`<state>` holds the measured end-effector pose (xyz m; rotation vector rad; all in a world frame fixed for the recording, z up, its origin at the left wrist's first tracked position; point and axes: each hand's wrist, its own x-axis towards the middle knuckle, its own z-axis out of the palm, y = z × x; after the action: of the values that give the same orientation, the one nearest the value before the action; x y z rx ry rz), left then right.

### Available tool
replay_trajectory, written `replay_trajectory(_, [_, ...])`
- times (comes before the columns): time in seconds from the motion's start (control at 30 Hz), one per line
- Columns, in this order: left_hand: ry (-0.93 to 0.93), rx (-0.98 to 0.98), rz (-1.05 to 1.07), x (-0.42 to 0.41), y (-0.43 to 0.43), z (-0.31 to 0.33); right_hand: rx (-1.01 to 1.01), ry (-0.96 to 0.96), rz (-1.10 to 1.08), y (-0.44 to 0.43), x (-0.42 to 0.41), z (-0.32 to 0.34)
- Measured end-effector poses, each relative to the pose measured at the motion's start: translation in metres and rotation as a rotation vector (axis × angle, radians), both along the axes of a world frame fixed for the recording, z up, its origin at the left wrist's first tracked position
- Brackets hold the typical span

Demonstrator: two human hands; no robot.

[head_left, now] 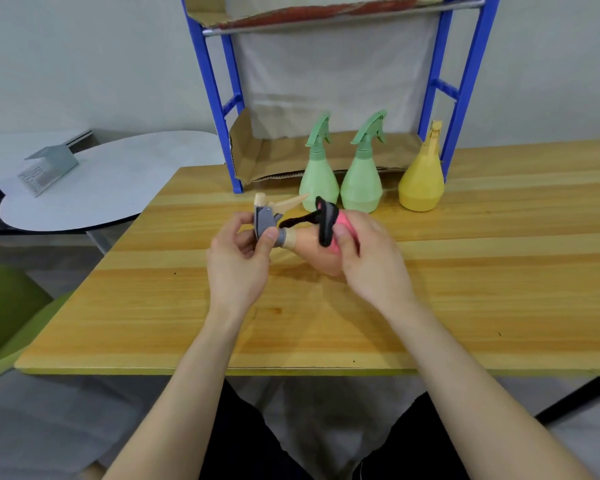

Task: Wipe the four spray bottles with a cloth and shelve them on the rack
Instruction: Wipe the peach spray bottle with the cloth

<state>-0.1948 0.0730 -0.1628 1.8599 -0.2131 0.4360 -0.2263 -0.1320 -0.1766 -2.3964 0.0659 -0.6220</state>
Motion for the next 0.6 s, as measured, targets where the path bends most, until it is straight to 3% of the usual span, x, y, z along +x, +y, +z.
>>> replay_trajectory(0.07, [0.029, 0.005, 0.018, 0.001, 0.001, 0.002, 0.264, 0.145, -0.089, -0.024, -0.002, 0.001])
replay_trajectory(0.13, [0.075, 0.008, 0.018, 0.0, -0.002, 0.007, 0.393, 0.118, -0.069, -0.034, -0.007, 0.005])
replay_trajectory(0.3, [0.109, -0.035, -0.067, -0.009, -0.006, 0.013, 0.06, -0.01, 0.127, -0.015, -0.005, 0.006])
replay_trajectory(0.37, [0.091, -0.056, -0.235, -0.013, 0.002, 0.01, 0.072, 0.008, 0.122, -0.019, 0.001, 0.003])
replay_trajectory(0.43, [-0.012, 0.113, -0.321, -0.016, 0.01, 0.003, 0.086, 0.02, 0.156, -0.025, 0.005, 0.004])
replay_trajectory(0.53, [-0.388, 0.569, -0.01, -0.012, 0.016, -0.01, 0.059, 0.013, 0.245, -0.028, 0.007, 0.003])
replay_trajectory(0.6, [-0.653, 0.764, 0.132, -0.005, 0.016, -0.016, 0.059, 0.016, 0.275, -0.027, 0.009, 0.004])
